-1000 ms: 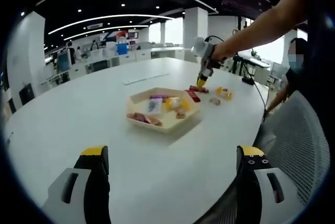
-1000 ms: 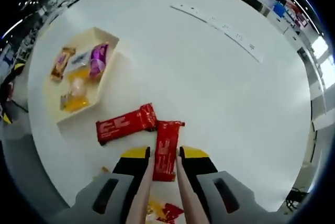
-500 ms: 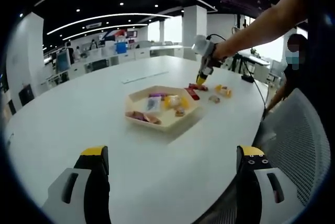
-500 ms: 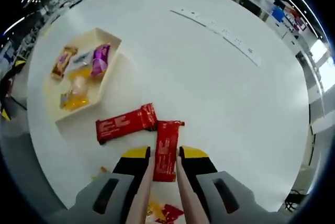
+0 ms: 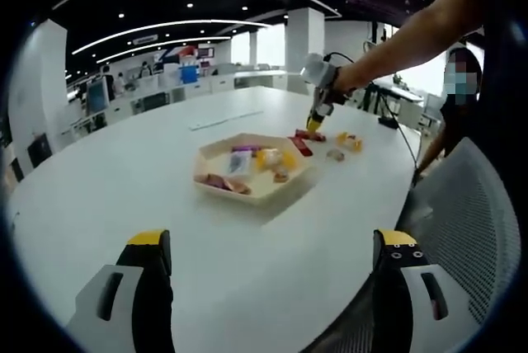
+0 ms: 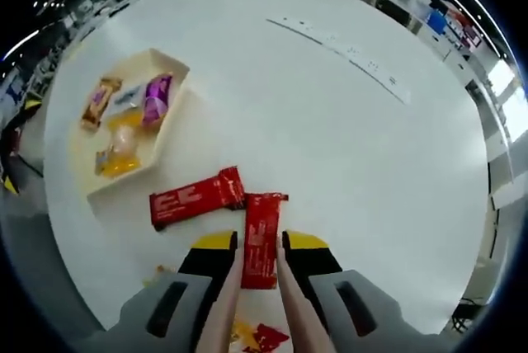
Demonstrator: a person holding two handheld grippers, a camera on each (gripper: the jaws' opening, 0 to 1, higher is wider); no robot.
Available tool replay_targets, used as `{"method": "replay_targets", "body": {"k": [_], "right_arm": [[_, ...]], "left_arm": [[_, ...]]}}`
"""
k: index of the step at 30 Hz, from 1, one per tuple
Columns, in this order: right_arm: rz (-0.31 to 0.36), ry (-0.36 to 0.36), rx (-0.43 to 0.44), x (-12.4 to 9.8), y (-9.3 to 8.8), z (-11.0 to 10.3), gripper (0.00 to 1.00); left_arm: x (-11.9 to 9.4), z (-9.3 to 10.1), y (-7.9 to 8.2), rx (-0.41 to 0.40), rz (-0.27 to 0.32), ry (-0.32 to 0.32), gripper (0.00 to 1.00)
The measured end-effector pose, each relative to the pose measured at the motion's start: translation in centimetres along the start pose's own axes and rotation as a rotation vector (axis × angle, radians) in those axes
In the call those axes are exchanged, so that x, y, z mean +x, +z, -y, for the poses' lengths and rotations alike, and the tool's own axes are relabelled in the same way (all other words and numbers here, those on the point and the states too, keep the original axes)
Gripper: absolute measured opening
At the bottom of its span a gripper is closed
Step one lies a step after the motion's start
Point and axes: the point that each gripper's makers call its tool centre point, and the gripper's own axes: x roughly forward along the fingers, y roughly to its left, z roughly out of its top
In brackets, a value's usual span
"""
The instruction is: Place the target food into the container with the food tongs after gripping and lifting it, then release it inside without dropping or visibly crushing the food.
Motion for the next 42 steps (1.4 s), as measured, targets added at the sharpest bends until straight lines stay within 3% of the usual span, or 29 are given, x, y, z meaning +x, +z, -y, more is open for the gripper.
{"method": "replay_targets", "body": {"k": [11, 13, 14, 16, 20, 25, 29, 32, 38, 42], "right_arm": [[-0.013, 0.010, -0.076, -1.7, 0.5, 0.8, 0.21], [-0.013, 0.014, -0.088, -2.2, 0.6, 1.0, 0.21], [-0.010, 0.018, -0.101, -2.4, 0.8, 1.0, 0.21], [-0.007, 0.018, -0.113, -3.1, 1.2, 1.2, 0.21], [0.009, 0.012, -0.115, -4.4, 2.3, 1.9, 0.21], [0.018, 0.032, -0.155, -6.0, 3.6, 1.6, 0.21], [0.015, 0.016, -0.210, -7.3, 4.6, 1.7, 0.20], [0.030, 0.017, -0.230, -8.4, 6.0, 1.5, 0.20], [0.042, 0.012, -0.253, -10.0, 7.3, 1.5, 0.21], [0.031, 0.002, -0.257, -10.3, 7.2, 1.8, 0.21]], "left_arm": [[0.1, 0.0, 0.2, 0.010, 0.013, -0.001, 1.00], [0.3, 0.1, -0.9, 0.030, -0.043, 0.000, 1.00], [0.3, 0.3, -0.5, 0.034, -0.024, -0.011, 1.00], [0.3, 0.5, -0.2, 0.060, -0.009, -0.012, 1.00], [0.0, 0.0, 0.2, 0.017, 0.008, -0.001, 1.00], [-0.2, -0.6, 0.5, 0.019, 0.022, 0.033, 1.00], [0.0, -0.7, -0.5, 0.098, -0.033, 0.054, 1.00], [0.1, -0.1, -0.3, 0.114, -0.019, 0.031, 1.00], [-0.4, -1.1, 0.3, 0.038, 0.017, 0.055, 1.00], [-0.4, -1.2, 0.4, 0.034, 0.021, 0.060, 1.00]]}}
